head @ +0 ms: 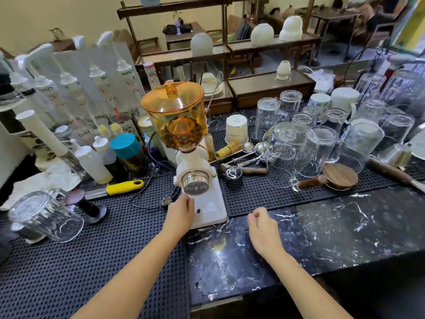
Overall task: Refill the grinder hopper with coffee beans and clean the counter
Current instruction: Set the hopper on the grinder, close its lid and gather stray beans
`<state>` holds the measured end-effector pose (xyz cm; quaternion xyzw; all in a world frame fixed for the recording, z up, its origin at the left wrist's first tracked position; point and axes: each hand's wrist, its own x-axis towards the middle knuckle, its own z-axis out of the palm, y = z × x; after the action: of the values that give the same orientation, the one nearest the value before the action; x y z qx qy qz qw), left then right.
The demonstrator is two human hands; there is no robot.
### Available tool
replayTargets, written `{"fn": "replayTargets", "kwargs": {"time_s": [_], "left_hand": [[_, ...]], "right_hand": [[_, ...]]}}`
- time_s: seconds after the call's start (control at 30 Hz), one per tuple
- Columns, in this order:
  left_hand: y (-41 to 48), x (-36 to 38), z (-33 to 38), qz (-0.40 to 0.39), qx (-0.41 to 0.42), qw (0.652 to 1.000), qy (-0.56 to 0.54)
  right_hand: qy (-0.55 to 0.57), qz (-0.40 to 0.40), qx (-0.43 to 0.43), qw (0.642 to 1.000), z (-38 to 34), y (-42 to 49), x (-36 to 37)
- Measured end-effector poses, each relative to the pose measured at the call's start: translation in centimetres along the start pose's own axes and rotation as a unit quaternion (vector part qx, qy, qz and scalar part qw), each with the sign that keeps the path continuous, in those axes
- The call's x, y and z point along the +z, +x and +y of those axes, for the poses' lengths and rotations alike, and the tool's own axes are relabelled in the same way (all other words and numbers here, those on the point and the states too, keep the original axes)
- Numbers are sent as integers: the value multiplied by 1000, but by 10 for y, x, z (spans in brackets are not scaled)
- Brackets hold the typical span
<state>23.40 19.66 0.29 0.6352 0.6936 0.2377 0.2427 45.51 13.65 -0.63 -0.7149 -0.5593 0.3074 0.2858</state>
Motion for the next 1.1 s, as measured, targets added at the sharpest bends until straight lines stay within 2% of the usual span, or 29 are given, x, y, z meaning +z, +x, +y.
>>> {"fn": "replayTargets", "kwargs": {"time_s": [0.07, 0.13, 0.2, 0.27, 0.4, 0.53, 0.67, 0.73, 0.8, 0.87, 0.97, 1.1], "left_hand": [[-6, -7, -2, -34, -16, 997, -62], [-6, -11, -1, -52, -19, 996, -67], [-4, -14, 3, -41, 11, 999, 11], [-2, -14, 7, -30, 80, 984, 154], [4, -5, 5, -41, 208, 922, 323], [12, 3, -3, -67, 272, 864, 418], [11, -1, -4, -86, 288, 861, 412], [4, -2, 4, -75, 280, 883, 370], [-6, 5, 20, -91, 234, 921, 297], [-23, 25, 39, -169, 195, 936, 241], [-66, 66, 90, -255, 274, 906, 196], [-141, 145, 180, -375, 383, 832, 145]], "right_hand": [[78, 18, 30, 996, -5, -1, -3], [112, 26, 61, 992, -8, -1, -3], [141, 28, 94, 985, -9, 0, -2], [153, 41, 106, 982, -9, 0, -2], [76, 55, 45, 995, -9, -8, -7], [-68, 79, 42, 994, 12, -21, -16], [-169, 100, 25, 980, 34, -40, -30], [-193, 104, 10, 976, 45, -50, -42], [-214, 118, -4, 970, 63, -62, -56], [-212, 143, 10, 967, 87, -84, -68], [-214, 142, 96, 962, 135, -119, -84], [-220, 96, 192, 952, 225, -164, -110]]}}
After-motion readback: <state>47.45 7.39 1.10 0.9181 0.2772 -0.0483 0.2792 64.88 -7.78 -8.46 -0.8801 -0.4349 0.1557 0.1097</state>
